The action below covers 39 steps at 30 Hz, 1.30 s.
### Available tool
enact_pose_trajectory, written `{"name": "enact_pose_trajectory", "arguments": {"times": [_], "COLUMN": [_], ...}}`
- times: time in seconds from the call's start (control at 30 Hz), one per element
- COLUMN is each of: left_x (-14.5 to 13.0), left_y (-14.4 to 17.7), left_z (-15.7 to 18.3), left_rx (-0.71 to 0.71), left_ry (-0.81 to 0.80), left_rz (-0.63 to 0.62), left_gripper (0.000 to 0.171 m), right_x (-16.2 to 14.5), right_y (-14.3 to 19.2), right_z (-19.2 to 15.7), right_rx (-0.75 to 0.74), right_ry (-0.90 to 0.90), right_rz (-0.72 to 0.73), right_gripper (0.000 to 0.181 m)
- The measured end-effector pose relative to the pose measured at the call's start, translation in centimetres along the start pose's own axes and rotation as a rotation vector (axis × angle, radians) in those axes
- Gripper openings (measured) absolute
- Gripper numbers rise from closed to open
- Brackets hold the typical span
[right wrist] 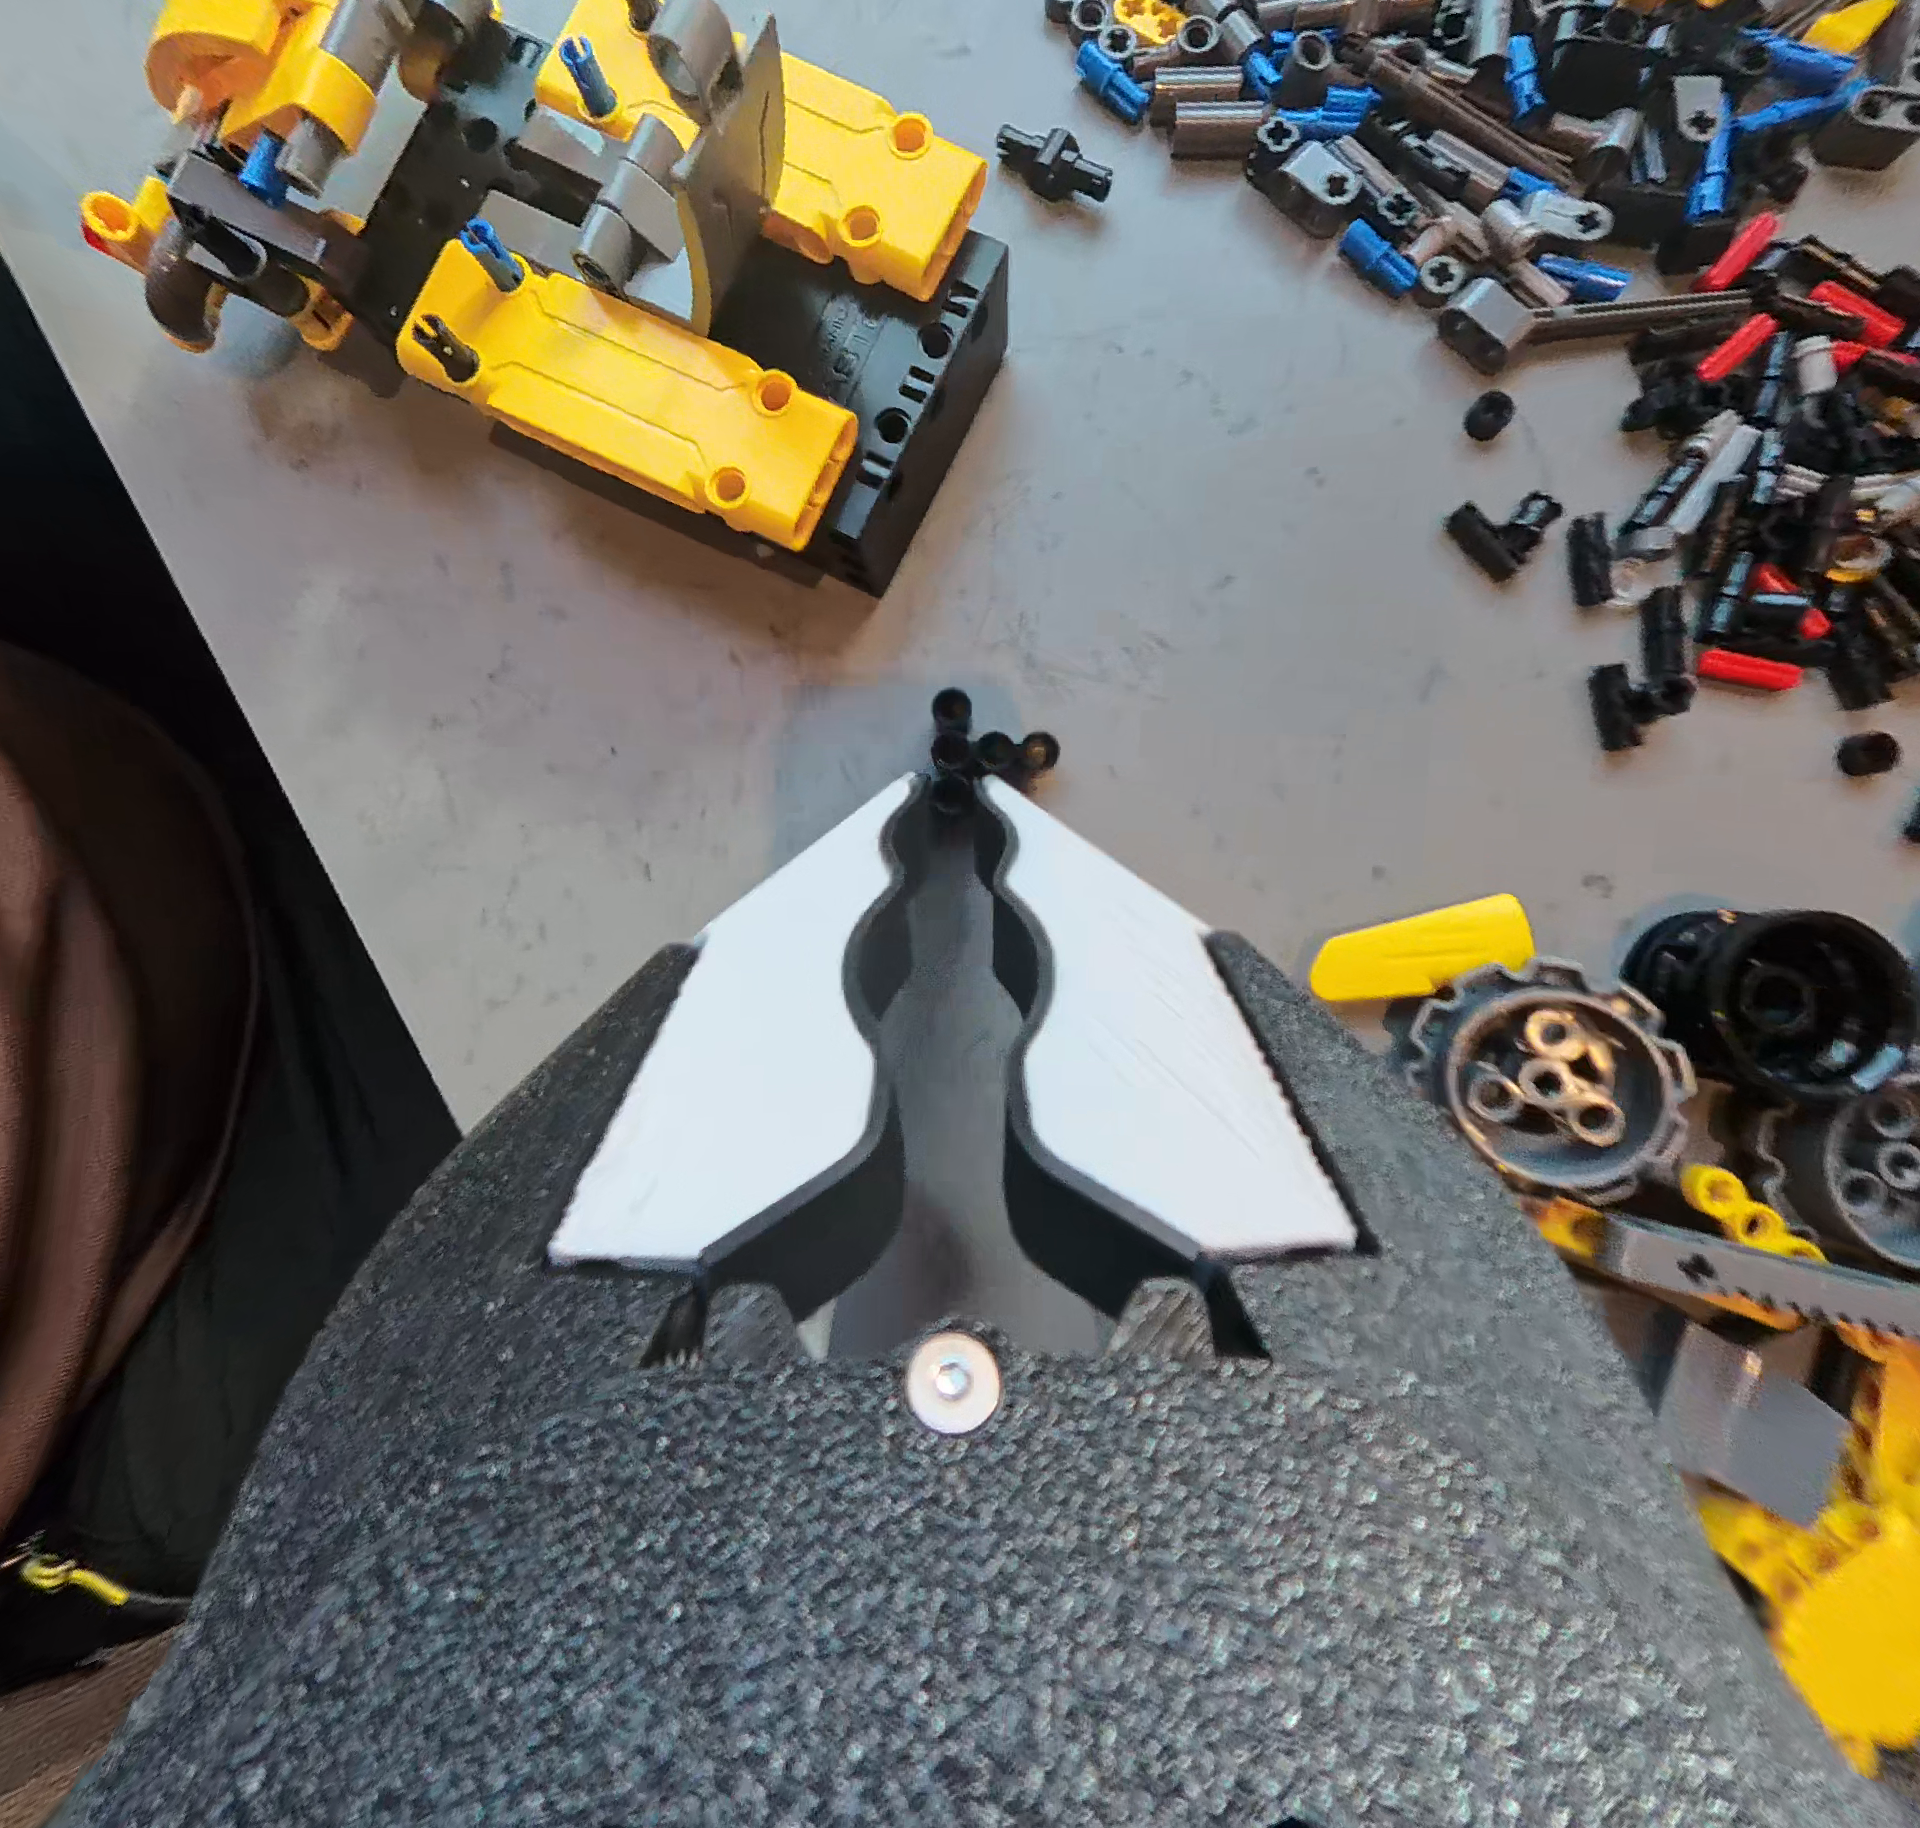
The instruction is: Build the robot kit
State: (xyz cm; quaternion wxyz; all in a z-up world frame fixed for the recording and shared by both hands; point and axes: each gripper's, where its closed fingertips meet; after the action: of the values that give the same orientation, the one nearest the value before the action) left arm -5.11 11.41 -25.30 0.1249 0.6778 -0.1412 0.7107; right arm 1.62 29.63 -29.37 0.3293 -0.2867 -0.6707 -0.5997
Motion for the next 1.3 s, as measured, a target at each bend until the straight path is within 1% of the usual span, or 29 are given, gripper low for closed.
{"name": "enact_pose_trajectory", "arguments": {"times": [0.23,0.43,0.53,0.63,0.77,0.8,0.87,0.93,1.0,1.1,1.23,1.3], "left_x": [0.3,0.3,0.4,0.3,0.3,0.3,0.3,0.2,0.1,0.1,0.0,0.1], "left_y": [0.5,0.5,0.5,0.5,0.6,0.6,0.5,0.3,0.2,0.1,0.1,0.1], "left_z": [-0.2,-0.2,-0.3,-0.3,-0.2,-0.2,-0.3,-0.3,-0.3,-0.3,-0.8,-1.3], "left_rx": [0.002,-0.002,0.002,0.003,0.004,0.004,0.007,0.007,0.009,0.011,0.033,0.054], "left_ry": [0.046,0.075,0.074,0.078,0.068,0.066,0.064,0.064,0.056,0.037,0.046,0.063], "left_rz": [0.014,0.018,0.020,0.018,0.017,0.017,0.016,0.011,0.007,0.007,-0.001,0.007], "left_gripper": [0.031,0.031,0.031,0.031,0.031,0.031,0.031,0.031,0.031,0.031,0.031,0.032], "right_x": [0.3,0.2,0.3,0.9,2.0,2.3,3.0,3.4,3.1,2.7,2.2,2.0], "right_y": [-0.7,-0.4,-0.1,0.3,0.9,1.2,2.0,2.9,3.5,4.2,4.5,4.9], "right_z": [-3.0,-1.0,-0.7,-0.6,0.2,0.6,1.1,1.5,2.4,3.7,4.3,4.8], "right_rx": [0.079,0.003,-0.012,-0.017,-0.062,-0.081,-0.091,-0.102,-0.149,-0.227,-0.255,-0.280], "right_ry": [0.043,0.025,0.030,0.009,-0.068,-0.096,-0.146,-0.163,-0.141,-0.110,-0.124,-0.119], "right_rz": [-0.019,-0.032,-0.023,0.026,0.133,0.168,0.245,0.294,0.277,0.246,0.248,0.247], "right_gripper": [0.004,0.009,0.009,0.010,0.017,0.021,0.040,0.043,0.045,0.039,0.038,0.030]}}
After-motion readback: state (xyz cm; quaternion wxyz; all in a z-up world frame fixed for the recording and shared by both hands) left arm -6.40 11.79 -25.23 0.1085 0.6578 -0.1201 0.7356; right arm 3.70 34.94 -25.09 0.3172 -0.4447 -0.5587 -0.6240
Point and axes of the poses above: each gripper's, where its closed fingertips meet, y back along the fingers, x out of its top, z = x × y across the jaws, and after that the axes turned 15 degrees about z, right-handed
